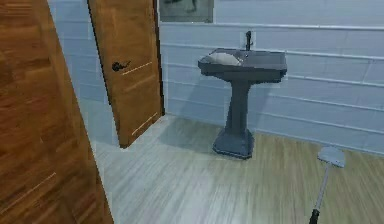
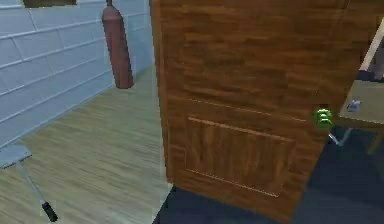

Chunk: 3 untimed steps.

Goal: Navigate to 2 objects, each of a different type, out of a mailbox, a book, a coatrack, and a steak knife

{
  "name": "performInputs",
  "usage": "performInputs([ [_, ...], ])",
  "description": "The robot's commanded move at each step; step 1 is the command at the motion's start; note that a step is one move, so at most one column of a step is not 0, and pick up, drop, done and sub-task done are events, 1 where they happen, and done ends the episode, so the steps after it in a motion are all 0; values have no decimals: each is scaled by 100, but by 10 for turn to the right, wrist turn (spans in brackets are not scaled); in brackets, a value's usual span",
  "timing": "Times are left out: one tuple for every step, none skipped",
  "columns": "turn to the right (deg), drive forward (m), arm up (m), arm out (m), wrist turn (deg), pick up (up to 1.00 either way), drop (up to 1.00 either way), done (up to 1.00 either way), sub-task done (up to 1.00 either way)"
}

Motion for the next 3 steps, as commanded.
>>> performInputs([
  [0,100,0,0,0,0,0,0,0],
  [30,0,0,0,0,0,0,0,0],
  [0,20,0,0,0,0,0,0,0],
])
